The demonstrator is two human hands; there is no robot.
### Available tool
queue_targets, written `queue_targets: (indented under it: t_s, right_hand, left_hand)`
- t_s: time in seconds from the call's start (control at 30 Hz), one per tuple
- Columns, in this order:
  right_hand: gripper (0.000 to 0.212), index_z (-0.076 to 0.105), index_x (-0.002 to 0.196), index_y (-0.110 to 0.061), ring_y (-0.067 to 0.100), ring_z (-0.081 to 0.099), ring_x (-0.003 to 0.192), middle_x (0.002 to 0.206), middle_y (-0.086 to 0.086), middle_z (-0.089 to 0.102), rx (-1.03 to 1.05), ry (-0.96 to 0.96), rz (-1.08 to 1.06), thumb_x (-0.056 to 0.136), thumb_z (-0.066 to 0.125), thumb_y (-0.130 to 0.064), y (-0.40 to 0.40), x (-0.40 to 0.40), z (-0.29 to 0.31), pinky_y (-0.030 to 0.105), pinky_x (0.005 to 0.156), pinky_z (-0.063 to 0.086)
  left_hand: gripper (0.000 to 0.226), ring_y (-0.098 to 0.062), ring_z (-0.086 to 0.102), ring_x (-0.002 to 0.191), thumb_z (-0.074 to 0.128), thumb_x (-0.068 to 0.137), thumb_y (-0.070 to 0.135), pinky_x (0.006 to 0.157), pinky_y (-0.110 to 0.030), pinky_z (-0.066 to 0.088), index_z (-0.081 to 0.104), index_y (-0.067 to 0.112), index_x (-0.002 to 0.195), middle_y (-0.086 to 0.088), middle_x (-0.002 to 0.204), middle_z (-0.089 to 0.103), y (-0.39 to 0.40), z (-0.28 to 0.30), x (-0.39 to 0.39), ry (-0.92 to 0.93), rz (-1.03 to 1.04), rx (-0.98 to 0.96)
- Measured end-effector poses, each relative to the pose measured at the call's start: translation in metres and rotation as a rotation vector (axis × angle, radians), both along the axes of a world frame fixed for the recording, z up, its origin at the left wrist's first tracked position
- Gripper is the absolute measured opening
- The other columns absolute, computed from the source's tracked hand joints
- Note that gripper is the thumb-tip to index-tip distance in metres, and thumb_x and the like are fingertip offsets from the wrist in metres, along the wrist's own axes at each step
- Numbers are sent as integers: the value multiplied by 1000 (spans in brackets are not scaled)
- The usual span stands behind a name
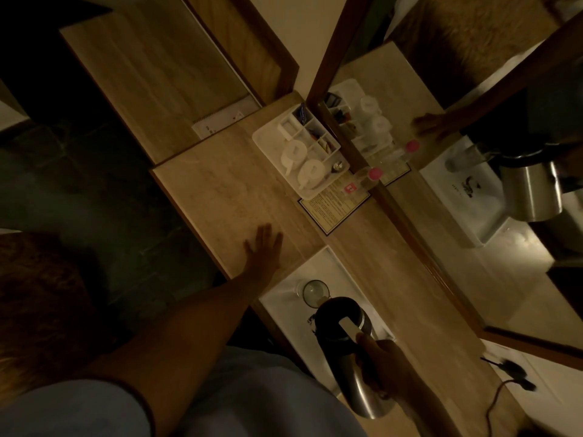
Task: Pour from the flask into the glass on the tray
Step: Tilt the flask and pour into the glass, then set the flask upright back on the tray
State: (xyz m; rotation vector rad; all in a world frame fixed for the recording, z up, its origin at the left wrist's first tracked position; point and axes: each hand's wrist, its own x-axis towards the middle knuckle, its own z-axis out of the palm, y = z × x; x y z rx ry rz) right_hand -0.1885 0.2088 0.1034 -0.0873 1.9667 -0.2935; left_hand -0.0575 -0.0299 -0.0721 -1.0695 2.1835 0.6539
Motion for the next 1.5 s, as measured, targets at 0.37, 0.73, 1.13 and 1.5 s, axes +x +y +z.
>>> queue_targets:
  t_s: [0.37,0.73,1.13,1.5]
  right_hand:
    - [56,67,53,-12,12,48,30,39,1,55,4,-27,-7,102,50,-34,-3,-2,-3,19,36,38]
    - [58,67,54,-13,15,45,35,46,5,53,-73,-42,-59,101,49,-42,6,1,-2,22,41,39]
    - [66,71,79,10,20,54,48,58,11,62,-180,-5,-97,97,48,-50,27,12,-14,19,44,45]
    - [49,63,53,-16,13,37,38,47,8,48,-332,160,-467,100,51,-9,75,37,-44,24,39,29]
  left_hand:
    - [88,-36,-12,163,53,106,41,125,-67,14,-6,22,168,-17,172,-19,-1,0,-1,-11,-12,-1]
    - [89,-37,-13,162,53,106,42,126,-66,14,-8,22,168,-18,172,-19,-1,1,0,-20,-31,-7]
    - [88,-37,-14,162,52,106,43,125,-67,14,-8,22,168,-17,172,-20,0,2,0,1,-24,9]
    - [88,-37,-14,162,53,106,41,126,-66,13,-7,22,168,-18,172,-21,1,5,-2,-9,-17,22]
